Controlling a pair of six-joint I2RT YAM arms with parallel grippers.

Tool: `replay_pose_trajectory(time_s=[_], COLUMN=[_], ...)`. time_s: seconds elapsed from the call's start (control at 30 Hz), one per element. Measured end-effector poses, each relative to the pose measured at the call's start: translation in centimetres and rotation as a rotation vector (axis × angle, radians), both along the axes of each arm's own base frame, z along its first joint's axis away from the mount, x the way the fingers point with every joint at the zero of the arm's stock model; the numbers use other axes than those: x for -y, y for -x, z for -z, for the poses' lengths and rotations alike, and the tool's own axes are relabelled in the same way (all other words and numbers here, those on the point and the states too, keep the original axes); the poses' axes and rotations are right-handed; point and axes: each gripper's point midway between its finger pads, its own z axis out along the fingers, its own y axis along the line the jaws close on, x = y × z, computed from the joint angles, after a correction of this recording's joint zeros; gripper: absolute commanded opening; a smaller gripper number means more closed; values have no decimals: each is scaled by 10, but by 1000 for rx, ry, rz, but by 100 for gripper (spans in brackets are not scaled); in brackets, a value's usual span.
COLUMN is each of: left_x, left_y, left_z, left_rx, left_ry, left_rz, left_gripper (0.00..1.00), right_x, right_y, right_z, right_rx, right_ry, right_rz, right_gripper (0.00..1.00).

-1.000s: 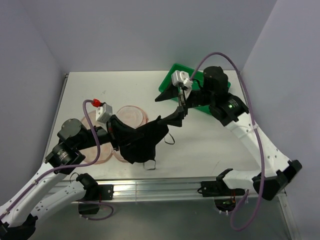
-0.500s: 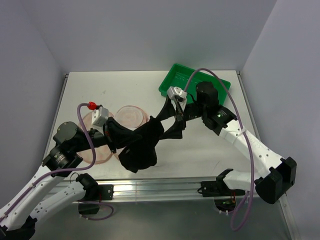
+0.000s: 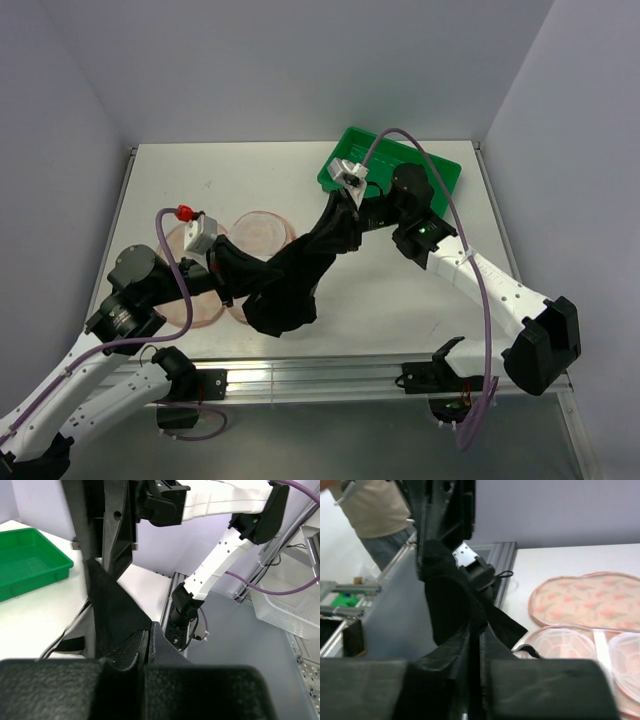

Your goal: Place the bra in the laundry bag and zip it closed

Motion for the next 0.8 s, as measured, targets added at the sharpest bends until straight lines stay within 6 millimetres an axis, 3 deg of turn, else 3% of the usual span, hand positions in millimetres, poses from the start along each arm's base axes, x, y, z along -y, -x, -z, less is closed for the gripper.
replay_pose_trajectory(time_s=[0.07,0.17,0.2,0.3,0.43,0.57,0.8], left_x=[-1,-6,-9,-26,-56,-88,-133], left_y=[-2,-12,-18,-37,-57,-65,-62], left_z=[1,2,3,8,9,0,-13], left_rx=[0,-3,-4,-25,-47,-48,-32], left_ry=[0,-2,-5,-16,-25,3,84], left_rz=[-17,-88,-129,-287,-498,-666,-841], left_gripper=[0,27,45,74,85,92,99], right_x=[-1,-3,-4,-11,-21,-40,-88], right_y=[2,-1,-3,-11,-17,-34,-53], right_z=[-3,-9,-11,-23,-47,-55,-12], right_rx=[-16,-38,-43,-55,-30,-35,-95], right_ry=[-9,-16,-16,-3,-7,4,124], right_rz=[5,48,69,145,220,280,312], right_gripper=[0,0,0,0,0,0,0])
